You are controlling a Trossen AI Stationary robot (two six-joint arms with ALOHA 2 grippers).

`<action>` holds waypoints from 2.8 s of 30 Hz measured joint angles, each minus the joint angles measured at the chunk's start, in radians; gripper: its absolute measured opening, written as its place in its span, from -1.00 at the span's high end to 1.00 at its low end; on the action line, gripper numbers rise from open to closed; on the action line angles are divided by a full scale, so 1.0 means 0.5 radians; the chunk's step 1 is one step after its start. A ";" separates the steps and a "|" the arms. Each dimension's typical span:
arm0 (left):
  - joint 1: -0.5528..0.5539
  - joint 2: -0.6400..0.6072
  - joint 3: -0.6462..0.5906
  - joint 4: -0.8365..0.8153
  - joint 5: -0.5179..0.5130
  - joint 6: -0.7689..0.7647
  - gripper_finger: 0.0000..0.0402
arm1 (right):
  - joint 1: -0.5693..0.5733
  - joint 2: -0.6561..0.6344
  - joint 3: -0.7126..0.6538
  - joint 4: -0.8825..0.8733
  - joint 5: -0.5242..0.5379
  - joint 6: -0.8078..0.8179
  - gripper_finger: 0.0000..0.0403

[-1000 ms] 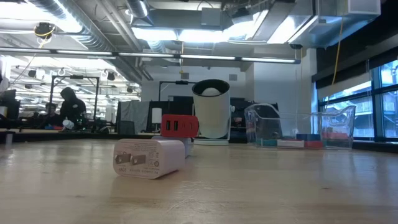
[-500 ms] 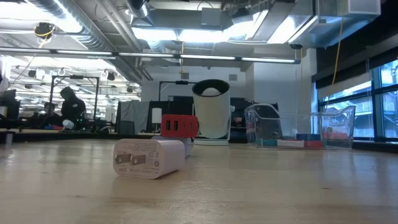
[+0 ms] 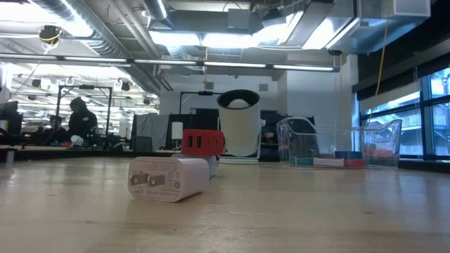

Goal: Pick & Place Office items
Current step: Put the violet charger adapter into the bottom transparent bin, then put the red charger adapter into the bottom transparent bin

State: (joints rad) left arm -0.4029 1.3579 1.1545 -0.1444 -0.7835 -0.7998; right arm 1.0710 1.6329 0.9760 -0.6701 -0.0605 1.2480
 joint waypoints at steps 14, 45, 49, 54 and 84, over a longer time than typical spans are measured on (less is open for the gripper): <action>-0.032 0.311 0.000 0.041 0.174 -0.027 -0.34 | -0.019 -0.001 0.000 0.001 -0.055 0.017 -0.56; 0.001 0.455 0.000 -0.733 0.667 0.690 -0.42 | -0.709 -0.743 0.001 -0.176 0.619 -0.089 -0.52; 0.013 0.455 0.000 -0.693 0.659 0.774 -0.42 | -0.938 -0.744 0.001 -0.170 0.701 -0.327 -0.52; 0.049 0.455 0.000 -0.655 0.539 0.662 -0.42 | -1.214 -0.744 0.001 -0.148 0.704 -0.477 -0.52; 0.142 0.802 -0.006 -0.645 0.841 0.750 -0.54 | -1.606 -0.743 0.001 -0.146 0.659 -0.656 -0.52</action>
State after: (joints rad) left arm -0.3320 1.7587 1.1515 -0.4668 -0.3628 -0.4247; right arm 0.2680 1.2613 0.9764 -0.7429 0.2691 0.9199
